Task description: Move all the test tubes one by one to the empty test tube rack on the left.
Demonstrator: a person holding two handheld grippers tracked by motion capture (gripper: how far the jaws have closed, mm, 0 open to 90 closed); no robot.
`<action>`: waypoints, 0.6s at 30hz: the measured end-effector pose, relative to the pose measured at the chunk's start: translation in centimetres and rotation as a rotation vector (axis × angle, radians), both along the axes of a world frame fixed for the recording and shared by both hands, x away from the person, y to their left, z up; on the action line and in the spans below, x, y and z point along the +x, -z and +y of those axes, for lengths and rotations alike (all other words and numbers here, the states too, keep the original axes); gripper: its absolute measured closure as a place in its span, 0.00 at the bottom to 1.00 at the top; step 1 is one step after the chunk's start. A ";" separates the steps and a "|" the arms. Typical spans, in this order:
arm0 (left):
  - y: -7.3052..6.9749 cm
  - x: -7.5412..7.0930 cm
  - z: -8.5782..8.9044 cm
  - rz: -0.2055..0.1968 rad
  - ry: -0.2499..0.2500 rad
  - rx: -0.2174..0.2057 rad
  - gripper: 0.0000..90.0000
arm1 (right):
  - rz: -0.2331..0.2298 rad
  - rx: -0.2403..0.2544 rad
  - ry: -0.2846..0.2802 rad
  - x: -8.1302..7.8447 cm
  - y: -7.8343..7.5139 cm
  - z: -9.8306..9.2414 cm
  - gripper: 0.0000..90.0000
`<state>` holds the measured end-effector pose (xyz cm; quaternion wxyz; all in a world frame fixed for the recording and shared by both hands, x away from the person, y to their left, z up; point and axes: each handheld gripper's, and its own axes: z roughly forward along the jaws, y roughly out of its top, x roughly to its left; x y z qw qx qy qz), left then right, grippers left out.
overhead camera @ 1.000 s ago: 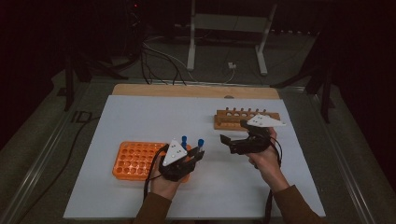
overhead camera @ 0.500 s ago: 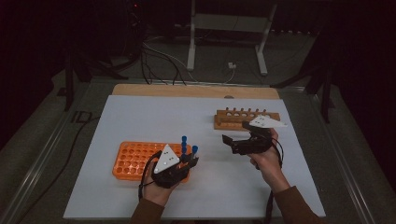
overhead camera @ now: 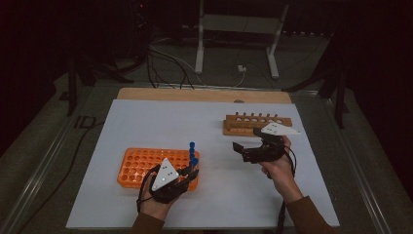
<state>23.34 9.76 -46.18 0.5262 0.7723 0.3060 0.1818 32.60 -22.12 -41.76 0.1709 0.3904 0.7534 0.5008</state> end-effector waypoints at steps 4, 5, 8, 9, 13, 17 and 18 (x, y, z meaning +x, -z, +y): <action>0.5 -0.1 0.2 -0.011 -0.005 0.012 0.86 | -0.001 0.002 -0.001 -0.1 0.0 -0.2 0.00; 0.7 -0.1 0.2 -0.013 -0.007 0.019 0.86 | -0.003 0.002 -0.001 -0.2 0.0 -0.2 0.00; 1.1 0.0 0.3 -0.008 -0.013 0.009 0.86 | -0.004 0.003 0.001 -0.2 0.0 -0.4 0.00; 1.1 0.0 0.3 -0.009 -0.015 0.011 0.86 | -0.005 0.002 0.002 -0.2 0.0 -0.5 0.00; 1.7 0.0 0.3 0.004 -0.022 0.041 0.86 | 0.002 0.002 0.006 -0.2 0.3 -0.7 0.00; 2.1 0.3 -0.2 0.033 -0.028 0.101 0.86 | 0.006 0.005 0.007 -0.3 0.4 -0.8 0.00; 2.3 0.3 -0.4 0.042 -0.028 0.118 0.86 | 0.005 0.006 0.006 -0.3 0.5 -0.8 0.00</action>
